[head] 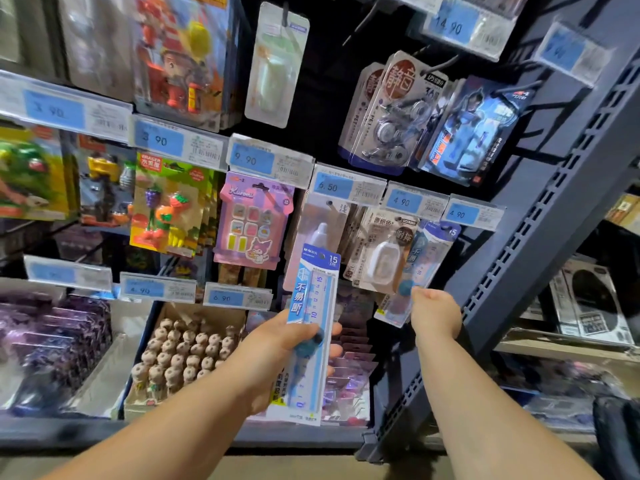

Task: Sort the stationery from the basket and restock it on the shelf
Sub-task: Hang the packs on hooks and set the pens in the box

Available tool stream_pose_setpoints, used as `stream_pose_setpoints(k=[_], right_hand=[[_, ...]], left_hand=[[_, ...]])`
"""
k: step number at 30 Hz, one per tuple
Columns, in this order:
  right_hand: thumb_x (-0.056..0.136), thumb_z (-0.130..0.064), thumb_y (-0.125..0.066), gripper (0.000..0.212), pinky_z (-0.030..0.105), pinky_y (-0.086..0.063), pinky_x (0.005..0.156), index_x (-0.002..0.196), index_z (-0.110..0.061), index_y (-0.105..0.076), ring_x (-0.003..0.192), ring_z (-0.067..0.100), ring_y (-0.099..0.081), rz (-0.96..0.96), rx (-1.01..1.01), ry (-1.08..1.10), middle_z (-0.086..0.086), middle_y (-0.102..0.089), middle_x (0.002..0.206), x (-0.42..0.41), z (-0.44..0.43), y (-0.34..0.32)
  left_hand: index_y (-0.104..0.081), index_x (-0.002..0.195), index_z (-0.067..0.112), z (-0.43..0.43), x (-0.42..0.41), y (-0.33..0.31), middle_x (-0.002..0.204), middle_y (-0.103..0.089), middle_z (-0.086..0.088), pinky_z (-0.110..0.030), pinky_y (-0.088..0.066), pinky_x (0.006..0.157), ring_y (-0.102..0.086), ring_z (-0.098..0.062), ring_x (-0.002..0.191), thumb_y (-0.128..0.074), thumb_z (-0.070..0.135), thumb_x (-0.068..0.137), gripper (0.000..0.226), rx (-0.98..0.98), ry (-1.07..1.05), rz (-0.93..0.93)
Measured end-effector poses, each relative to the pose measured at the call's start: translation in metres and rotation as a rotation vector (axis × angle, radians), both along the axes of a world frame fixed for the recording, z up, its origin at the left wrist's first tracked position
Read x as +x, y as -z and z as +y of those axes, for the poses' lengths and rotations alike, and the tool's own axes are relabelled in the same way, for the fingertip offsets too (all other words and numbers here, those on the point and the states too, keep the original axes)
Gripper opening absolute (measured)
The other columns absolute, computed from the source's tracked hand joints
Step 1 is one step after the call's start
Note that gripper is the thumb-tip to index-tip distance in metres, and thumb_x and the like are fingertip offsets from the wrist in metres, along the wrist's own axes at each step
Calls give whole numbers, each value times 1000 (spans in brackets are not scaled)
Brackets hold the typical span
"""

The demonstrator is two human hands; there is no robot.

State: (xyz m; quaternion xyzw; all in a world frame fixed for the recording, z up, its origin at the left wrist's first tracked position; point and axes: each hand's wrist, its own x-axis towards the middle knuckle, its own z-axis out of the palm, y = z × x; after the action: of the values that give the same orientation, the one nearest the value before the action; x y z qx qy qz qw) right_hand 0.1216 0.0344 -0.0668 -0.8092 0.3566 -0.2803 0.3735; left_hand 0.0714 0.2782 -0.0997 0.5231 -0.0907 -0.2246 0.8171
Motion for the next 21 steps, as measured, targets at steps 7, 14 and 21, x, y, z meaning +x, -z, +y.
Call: stream_pose_setpoints(k=[7,14,21], right_hand=[[96,-32,-57,13,28,-53,76,87,-27,-65,81,10,-60,-84,151,-624,-8,-64,85,-33,34,-13],[90,-29,-65,11,29,-56,78,92,-19,-69,87,11,-69,143,83,-923,-5,-74,94,-67,45,-11],[102,-18,-47,14,27,-58,64,106,-11,-58,81,14,-72,-23,405,-762,6,-73,99,-72,33,-17]], left_hand=[[-58,113,3,-12,-5,0,78,-70,-8,-18,-47,49,-60,-7,54,-51,8,98,18,17,55,4],[-59,123,15,-28,-13,2,101,-72,-9,-36,-53,79,-65,-20,89,-53,17,97,26,2,114,-2],[-63,110,13,-50,-10,-8,91,-72,-6,-26,-50,59,-66,-14,71,-48,13,101,17,175,78,-56]])
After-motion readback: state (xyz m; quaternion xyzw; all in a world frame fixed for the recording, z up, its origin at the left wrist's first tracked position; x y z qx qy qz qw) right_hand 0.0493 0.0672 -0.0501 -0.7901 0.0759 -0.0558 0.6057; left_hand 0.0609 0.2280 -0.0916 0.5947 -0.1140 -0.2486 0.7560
